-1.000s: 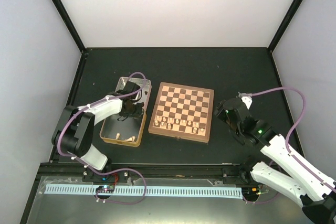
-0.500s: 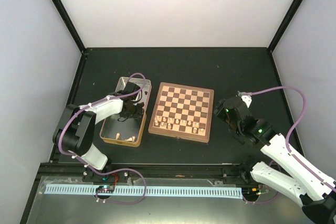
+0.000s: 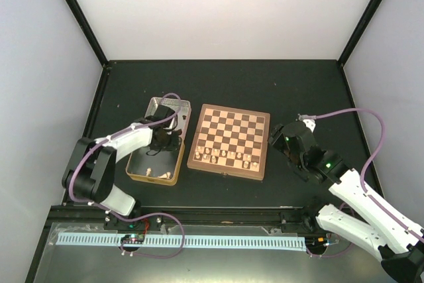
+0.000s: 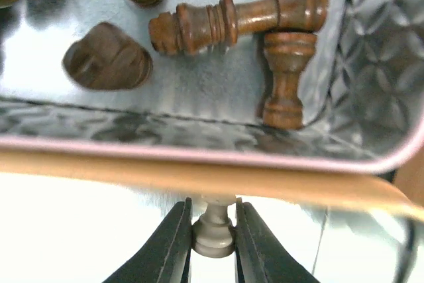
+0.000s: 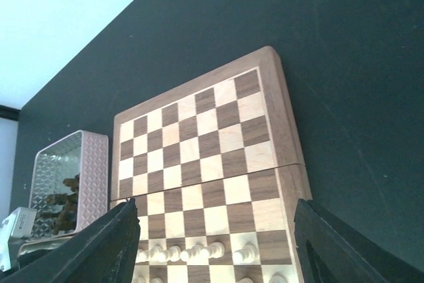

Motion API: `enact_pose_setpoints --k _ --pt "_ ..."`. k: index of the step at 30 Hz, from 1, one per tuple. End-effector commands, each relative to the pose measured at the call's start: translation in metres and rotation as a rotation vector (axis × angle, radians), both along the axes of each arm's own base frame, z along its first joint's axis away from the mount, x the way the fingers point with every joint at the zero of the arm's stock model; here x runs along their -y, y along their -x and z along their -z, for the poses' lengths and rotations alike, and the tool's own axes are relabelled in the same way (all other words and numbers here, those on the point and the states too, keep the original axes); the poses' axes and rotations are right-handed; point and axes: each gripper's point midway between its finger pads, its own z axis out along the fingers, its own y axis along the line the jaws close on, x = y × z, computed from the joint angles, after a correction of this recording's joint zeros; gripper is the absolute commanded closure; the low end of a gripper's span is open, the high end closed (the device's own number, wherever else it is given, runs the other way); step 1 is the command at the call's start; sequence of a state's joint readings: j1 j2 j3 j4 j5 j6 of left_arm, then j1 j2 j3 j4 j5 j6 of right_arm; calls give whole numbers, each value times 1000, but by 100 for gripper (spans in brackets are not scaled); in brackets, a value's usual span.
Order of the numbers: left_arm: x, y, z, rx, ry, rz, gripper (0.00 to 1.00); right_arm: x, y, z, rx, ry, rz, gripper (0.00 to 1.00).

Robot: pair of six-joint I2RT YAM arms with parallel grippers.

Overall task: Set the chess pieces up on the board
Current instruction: Pick up the chess piece from the storage box, then place the chess piece on the chessboard.

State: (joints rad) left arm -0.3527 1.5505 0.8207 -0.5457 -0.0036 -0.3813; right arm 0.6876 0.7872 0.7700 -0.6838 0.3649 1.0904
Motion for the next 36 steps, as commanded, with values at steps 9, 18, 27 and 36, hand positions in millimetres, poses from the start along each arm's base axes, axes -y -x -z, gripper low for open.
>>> enact_pose_setpoints --k 9,18,27,36 --pt "44 11 -123 274 341 152 89 -80 -5 -23 125 -106 -419 32" --pt "108 33 -243 567 733 509 86 -115 5 -52 175 -117 -660 31" --pt "156 83 -299 634 967 868 86 -166 42 -125 287 -309 -1039 30" --pt "166 110 -300 630 1010 1000 86 -177 44 -124 221 -393 -1068 41"
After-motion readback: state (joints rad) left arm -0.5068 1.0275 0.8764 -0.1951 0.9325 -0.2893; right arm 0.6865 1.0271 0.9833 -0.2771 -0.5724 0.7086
